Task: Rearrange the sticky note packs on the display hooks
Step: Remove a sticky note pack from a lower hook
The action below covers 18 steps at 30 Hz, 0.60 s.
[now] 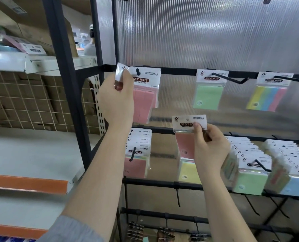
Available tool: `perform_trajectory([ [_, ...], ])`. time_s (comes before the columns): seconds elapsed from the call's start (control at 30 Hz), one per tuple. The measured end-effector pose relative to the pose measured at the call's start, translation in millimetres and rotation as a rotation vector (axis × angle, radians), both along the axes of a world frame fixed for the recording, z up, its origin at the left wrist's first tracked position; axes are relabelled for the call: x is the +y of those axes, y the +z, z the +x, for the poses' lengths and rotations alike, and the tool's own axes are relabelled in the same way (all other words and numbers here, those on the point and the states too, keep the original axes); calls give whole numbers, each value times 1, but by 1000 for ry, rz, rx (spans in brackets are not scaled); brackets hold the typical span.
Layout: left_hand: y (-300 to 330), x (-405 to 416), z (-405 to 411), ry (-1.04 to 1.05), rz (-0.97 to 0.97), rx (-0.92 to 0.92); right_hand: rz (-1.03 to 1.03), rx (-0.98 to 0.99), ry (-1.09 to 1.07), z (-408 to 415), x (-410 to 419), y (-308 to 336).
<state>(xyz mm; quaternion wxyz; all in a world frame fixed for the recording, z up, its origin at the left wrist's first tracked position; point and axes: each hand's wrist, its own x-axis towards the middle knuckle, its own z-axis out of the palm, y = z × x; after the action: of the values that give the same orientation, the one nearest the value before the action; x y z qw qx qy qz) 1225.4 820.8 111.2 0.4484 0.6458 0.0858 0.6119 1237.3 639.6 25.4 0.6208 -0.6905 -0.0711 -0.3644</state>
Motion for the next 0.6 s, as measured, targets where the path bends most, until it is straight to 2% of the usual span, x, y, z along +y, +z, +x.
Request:
perform_trajectory([
  [0.23,-5,10,33,-170,-44,112,23,18,22,2,-4,0],
  [0.4,1,19,63,-174,-166,296,33,2,27,4,-4,3],
  [0.6,5,17,79,-146,-229,306,15,-21,40,4,-2,11],
])
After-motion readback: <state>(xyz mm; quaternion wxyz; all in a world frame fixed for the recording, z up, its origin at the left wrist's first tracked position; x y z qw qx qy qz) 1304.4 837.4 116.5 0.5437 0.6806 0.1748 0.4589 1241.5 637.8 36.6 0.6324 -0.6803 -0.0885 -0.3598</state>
